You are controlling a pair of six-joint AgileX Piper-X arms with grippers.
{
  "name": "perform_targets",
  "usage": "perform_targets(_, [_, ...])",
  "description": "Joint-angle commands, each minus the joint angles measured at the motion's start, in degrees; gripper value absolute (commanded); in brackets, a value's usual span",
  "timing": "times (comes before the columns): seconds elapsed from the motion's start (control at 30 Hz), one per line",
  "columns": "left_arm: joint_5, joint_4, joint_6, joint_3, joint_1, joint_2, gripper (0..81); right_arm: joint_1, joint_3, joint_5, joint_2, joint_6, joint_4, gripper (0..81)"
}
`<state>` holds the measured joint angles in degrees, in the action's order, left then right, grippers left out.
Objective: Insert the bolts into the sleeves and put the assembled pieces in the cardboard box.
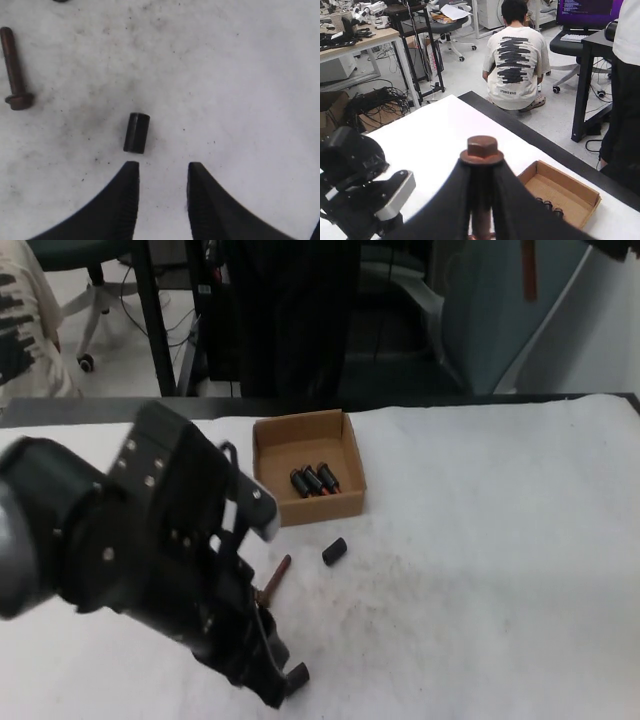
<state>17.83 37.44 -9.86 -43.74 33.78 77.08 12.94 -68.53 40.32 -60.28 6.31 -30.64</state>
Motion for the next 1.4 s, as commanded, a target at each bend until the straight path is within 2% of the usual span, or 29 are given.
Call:
perform_targets(0.0, [-0.1,0.9,-0.4,-0.3,0.6,1.6,31.3,-0.3,-0.2,0.8,0.2,-0.5,0.3,0.8])
perform_targets(0.13, [-0.1,1.8,-0.5,-0.4,1.8,3.0,31.3,-0.3,-0.2,2.1,0.4,-0.7,-0.5,0.8])
perform_targets(0.33, [-1.8,1.9,-2.7,-1.5,1.9,3.5,43.7,-0.3,-0.2,2.1,0.4,-0.7,-0.5,0.8])
perform_targets(0.6, [-9.3,8.2,-14.5,-7.7,3.6,8.3,43.7,-0.3,-0.2,3.3,0.4,-1.8,-0.5,0.8])
perform_targets(0.87, [-9.2,8.9,-16.2,-11.6,5.3,12.2,43.7,-0.3,-0.2,3.3,0.4,-2.1,-0.5,0.8])
perform_targets(1.37, [-11.9,10.2,-16.8,-11.6,5.4,15.1,43.7,-0.3,-0.2,3.3,0.4,-2.6,-0.5,0.8])
